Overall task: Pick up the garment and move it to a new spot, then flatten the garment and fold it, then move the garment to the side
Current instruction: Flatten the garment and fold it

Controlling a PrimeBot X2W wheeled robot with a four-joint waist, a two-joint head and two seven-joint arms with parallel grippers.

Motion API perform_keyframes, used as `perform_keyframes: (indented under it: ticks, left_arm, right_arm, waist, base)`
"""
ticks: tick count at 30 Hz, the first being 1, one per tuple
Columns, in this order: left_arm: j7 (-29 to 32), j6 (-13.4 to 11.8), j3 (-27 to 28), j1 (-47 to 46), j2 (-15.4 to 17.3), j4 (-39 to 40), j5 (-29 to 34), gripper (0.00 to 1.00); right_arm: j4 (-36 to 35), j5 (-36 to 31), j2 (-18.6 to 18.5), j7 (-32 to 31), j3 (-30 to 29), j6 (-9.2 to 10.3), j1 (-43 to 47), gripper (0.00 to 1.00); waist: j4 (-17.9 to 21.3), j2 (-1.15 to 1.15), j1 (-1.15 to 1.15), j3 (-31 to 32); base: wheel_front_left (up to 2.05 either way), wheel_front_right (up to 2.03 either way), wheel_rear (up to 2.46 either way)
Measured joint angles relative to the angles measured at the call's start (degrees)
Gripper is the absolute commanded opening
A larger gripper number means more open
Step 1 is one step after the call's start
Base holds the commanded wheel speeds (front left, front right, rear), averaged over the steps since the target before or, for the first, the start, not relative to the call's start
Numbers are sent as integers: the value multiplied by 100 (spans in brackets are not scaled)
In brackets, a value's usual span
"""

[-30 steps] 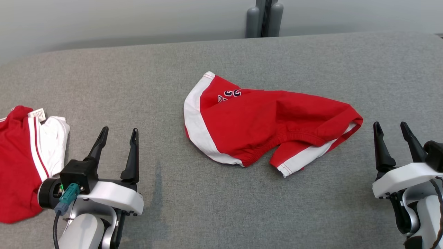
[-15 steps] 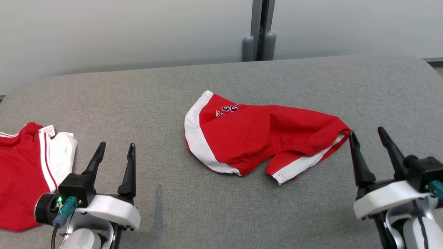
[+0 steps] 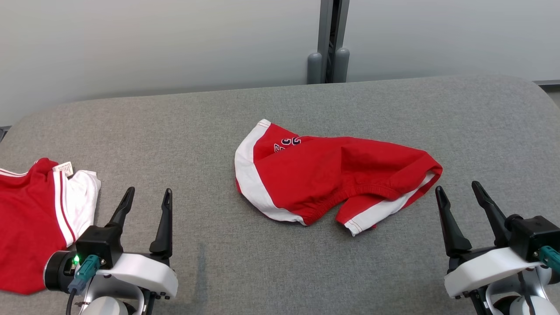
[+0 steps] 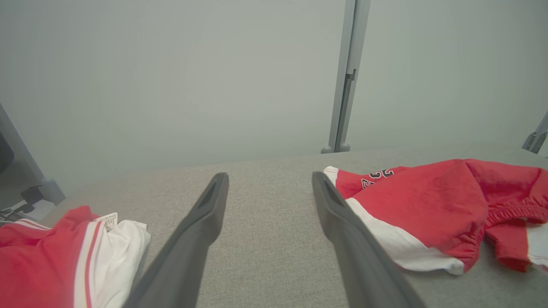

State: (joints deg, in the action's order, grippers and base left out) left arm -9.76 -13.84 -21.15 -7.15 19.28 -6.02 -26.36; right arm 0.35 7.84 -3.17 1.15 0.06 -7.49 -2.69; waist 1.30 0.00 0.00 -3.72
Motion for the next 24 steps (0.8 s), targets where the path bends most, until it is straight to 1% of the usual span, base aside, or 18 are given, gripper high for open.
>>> perform_keyframes:
  ticks: [17,20,24]
  left_arm:
    - [16,-69,-38,15,19,47,-11,100]
    - [9,-69,-44,-3,20,59,-36,100]
    - [7,-59,-82,-50,18,70,-36,100]
  right_arm:
    - [20,0,25,-47,45,0,1,100]
    - [64,9,23,-144,290,0,-33,100]
    - [298,170,30,-346,936,0,-120,100]
  waist:
    - [-43,0,0,-12]
    - [-65,0,0,-55]
    - [-118,0,0,-155]
  base:
    - [0,0,0]
    - [0,0,0]
    - [0,0,0]
